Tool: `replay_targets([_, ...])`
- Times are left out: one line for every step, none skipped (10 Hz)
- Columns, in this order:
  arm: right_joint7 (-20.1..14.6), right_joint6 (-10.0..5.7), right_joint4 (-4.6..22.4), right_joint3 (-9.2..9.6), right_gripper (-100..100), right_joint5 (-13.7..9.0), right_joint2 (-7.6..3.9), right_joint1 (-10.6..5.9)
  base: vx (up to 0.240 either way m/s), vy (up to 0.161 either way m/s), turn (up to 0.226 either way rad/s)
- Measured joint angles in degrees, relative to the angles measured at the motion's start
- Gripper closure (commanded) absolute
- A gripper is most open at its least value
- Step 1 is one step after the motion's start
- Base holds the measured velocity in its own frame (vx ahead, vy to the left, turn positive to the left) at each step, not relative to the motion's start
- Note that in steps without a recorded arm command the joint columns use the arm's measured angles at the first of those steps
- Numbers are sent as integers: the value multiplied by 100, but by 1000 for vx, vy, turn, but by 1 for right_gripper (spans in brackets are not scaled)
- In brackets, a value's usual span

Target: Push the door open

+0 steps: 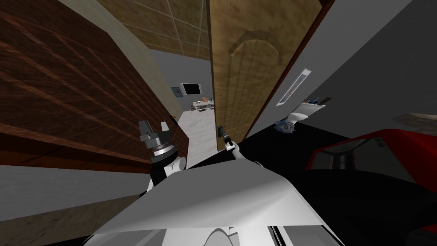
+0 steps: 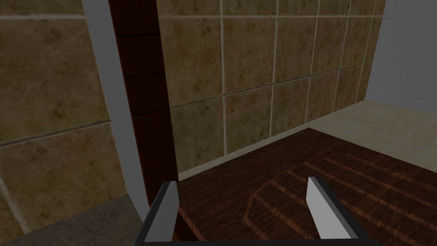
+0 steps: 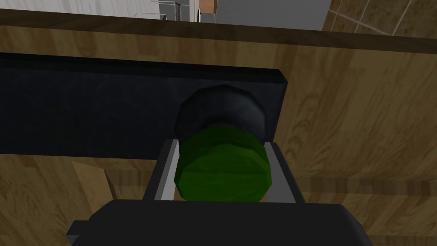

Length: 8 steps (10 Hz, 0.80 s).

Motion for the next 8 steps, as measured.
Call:
replay_targets([14,-30,34,-58,100,-9,-23,-26,201,139,-77])
replay_targets([25,-47,39,-117,100,-19,-47,-40,188,117,-77])
replay_targets([34,-57,74,-189,100,-34,-75,-83,177,114,-61])
replay_targets([62,-50,12,-252,100,-35,-77,-38,157,120,-50])
replay_targets([79,-51,-11,-302,100,-43,-97,-17,121,114,-59])
replay_targets([90,-44,-21,-354,100,-50,-112,-14,95,90,-63])
replay_targets([109,-32,19,-422,100,-59,-114,-52,128,97,-106])
replay_targets([118,-70,135,-513,100,-77,-144,-111,177,105,-135])
